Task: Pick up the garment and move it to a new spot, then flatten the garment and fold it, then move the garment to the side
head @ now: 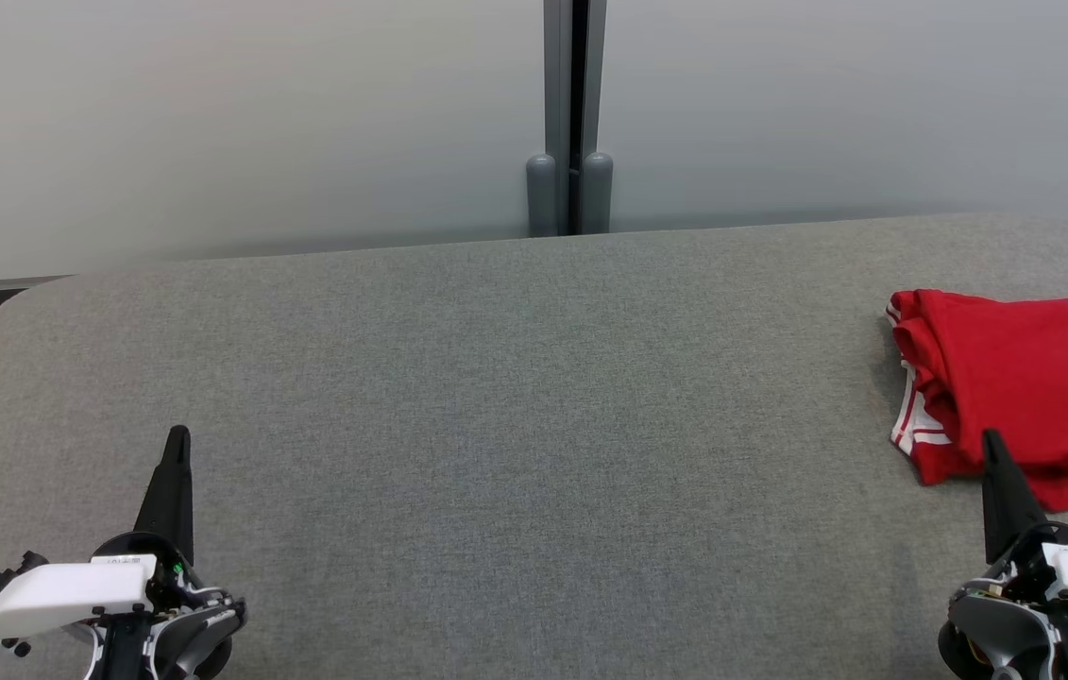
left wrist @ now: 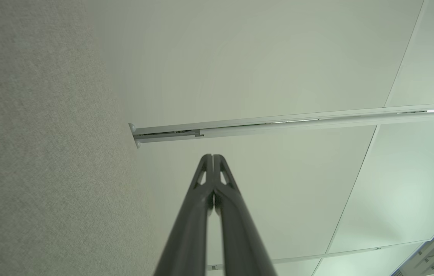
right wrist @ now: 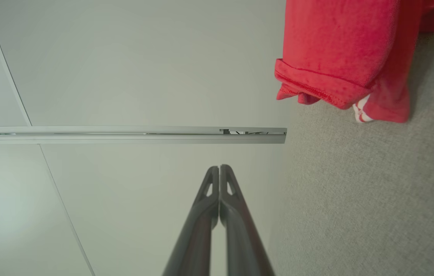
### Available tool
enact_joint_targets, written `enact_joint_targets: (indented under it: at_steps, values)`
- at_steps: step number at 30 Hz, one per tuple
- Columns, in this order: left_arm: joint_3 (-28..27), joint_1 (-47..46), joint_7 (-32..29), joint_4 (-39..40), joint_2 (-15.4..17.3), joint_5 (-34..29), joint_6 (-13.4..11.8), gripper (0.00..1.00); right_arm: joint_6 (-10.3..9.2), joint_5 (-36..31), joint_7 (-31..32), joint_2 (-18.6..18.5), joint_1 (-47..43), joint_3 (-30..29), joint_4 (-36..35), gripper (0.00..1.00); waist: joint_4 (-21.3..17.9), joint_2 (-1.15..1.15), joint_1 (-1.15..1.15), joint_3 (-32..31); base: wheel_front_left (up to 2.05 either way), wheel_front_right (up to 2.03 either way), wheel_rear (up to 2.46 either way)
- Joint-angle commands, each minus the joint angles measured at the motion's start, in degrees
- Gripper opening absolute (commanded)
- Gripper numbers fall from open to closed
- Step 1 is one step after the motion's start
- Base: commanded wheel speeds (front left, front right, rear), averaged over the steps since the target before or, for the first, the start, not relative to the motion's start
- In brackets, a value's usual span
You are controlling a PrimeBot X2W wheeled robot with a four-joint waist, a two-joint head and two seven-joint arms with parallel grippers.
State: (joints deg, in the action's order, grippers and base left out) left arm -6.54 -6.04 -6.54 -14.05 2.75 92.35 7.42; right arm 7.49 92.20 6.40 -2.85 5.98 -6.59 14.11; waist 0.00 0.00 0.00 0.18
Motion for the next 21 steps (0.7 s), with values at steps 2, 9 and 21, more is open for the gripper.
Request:
enact_joint_targets:
  at_steps: [2, 9, 21]
  values:
    - [-0.22, -0.44, -0.2, -0.05, 0.12, 0.11, 0.24, 0.0, 0.0, 0.34, 0.3, -0.02, 0.61, 0.0, 0.06, 0.0, 0.0, 0.0, 0.0, 0.0, 0.0, 0.0, 0.0]
    - [-0.22, -0.44, -0.2, -0.04, 0.12, 0.11, 0.24, 0.0, 0.0, 0.34, 0.3, -0.02, 0.6, 0.01, 0.06, 0.0, 0.0, 0.0, 0.0, 0.0, 0.0, 0.0, 0.0]
    - [-0.21, -0.44, -0.2, -0.04, 0.12, 0.12, 0.24, 0.0, 0.0, 0.35, 0.29, -0.02, 0.6, 0.01, 0.06, 0.0, 0.0, 0.0, 0.0, 0.0, 0.0, 0.0, 0.0]
